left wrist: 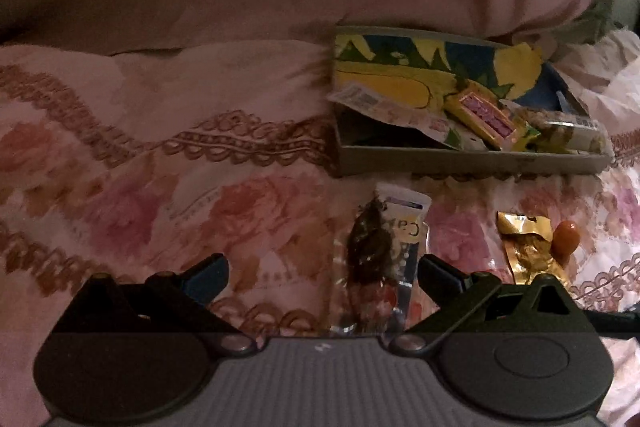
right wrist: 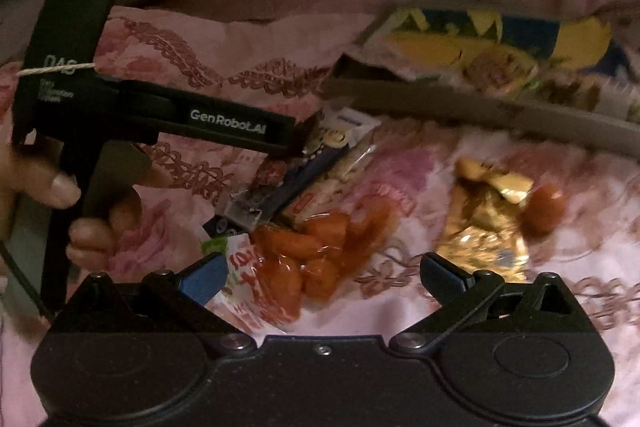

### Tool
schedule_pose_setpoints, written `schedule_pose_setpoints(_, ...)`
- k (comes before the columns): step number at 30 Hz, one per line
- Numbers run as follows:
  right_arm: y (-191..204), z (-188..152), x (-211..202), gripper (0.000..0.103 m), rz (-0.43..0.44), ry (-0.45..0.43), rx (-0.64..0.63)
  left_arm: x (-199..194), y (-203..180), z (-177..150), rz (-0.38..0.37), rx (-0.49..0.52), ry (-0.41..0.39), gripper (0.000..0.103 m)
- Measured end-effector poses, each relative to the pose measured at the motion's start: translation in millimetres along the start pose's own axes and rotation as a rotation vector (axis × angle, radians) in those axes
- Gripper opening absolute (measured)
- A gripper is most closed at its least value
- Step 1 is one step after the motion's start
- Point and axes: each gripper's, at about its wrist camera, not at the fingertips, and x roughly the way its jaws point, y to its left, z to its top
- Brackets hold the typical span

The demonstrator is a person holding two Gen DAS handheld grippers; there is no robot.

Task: Organize snacks
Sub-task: 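Close left tool on dark jerky packet while right tool grasps orange candy bag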

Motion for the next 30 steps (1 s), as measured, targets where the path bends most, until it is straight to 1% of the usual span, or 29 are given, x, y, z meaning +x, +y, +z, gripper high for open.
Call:
schedule_pose_setpoints(3,-1,1,11,0.102,0.026,0.004,0.037,10,-2,0,-0.019,0.014,0.012,0.102)
schedule_pose_setpoints(5,-1,1,19,0.102,0.032,0.015,0.063,13,1,1,-0.036,0.001,0.018,0.102)
schedule_pose_setpoints(7,-3,0,27,0.101,0.040,0.026,0.096,17,5,2,-0.054,-0.022,0.018,0.099)
schedule_pose_setpoints(9,-4,0,31,0.095,0.055,0.025,0.118,21,11,4,-0.080,-0.051,0.024,0.088)
schedule_pose_setpoints(10,-3,0,31,0.092,0.052,0.021,0.119,24,14,4,-0.093,-0.070,0.029,0.085)
schedule_pose_setpoints(11,-3,0,31,0.084,0.048,0.015,0.115,26,16,3,-0.107,-0.084,0.032,0.081)
schedule_pose_setpoints(12,-3,1,30,0.074,0.045,0.011,0.114,27,18,1,-0.128,-0.096,0.032,0.074)
schedule_pose_setpoints(13,-3,1,30,0.073,0.049,0.011,0.118,27,19,0,-0.149,-0.102,0.033,0.070)
schedule_pose_setpoints(14,-4,0,29,0.070,0.051,0.008,0.126,28,20,-1,-0.167,-0.102,0.037,0.061)
schedule_pose_setpoints(15,-5,0,28,0.065,0.054,0.007,0.131,28,20,-1,-0.178,-0.101,0.037,0.053)
schedule_pose_setpoints(16,-5,0,27,0.063,0.052,0.006,0.132,27,19,-2,-0.187,-0.101,0.034,0.049)
schedule_pose_setpoints(17,-5,-1,25,0.061,0.048,0.002,0.132,26,19,-2,-0.194,-0.102,0.031,0.042)
schedule_pose_setpoints(18,-5,-1,24,0.059,0.044,-0.002,0.130,25,19,-2,-0.196,-0.102,0.026,0.042)
schedule_pose_setpoints(22,-6,2,18,0.058,-0.023,-0.014,0.101,19,18,-4,-0.204,-0.095,0.020,0.038)
schedule_pose_setpoints(25,-12,5,14,0.058,-0.068,-0.031,0.097,13,19,-6,-0.210,-0.095,0.030,0.034)
schedule_pose_setpoints(26,-16,5,14,0.059,-0.071,-0.029,0.102,11,19,-7,-0.216,-0.098,0.034,0.034)
schedule_pose_setpoints(28,-22,6,17,0.065,-0.054,-0.011,0.130,9,20,-8,-0.240,-0.100,0.052,0.034)
schedule_pose_setpoints(29,-26,5,20,0.066,-0.043,-0.003,0.152,10,19,-8,-0.247,-0.097,0.059,0.035)
schedule_pose_setpoints(30,-29,4,22,0.069,-0.028,0.010,0.172,10,18,-9,-0.242,-0.094,0.063,0.037)
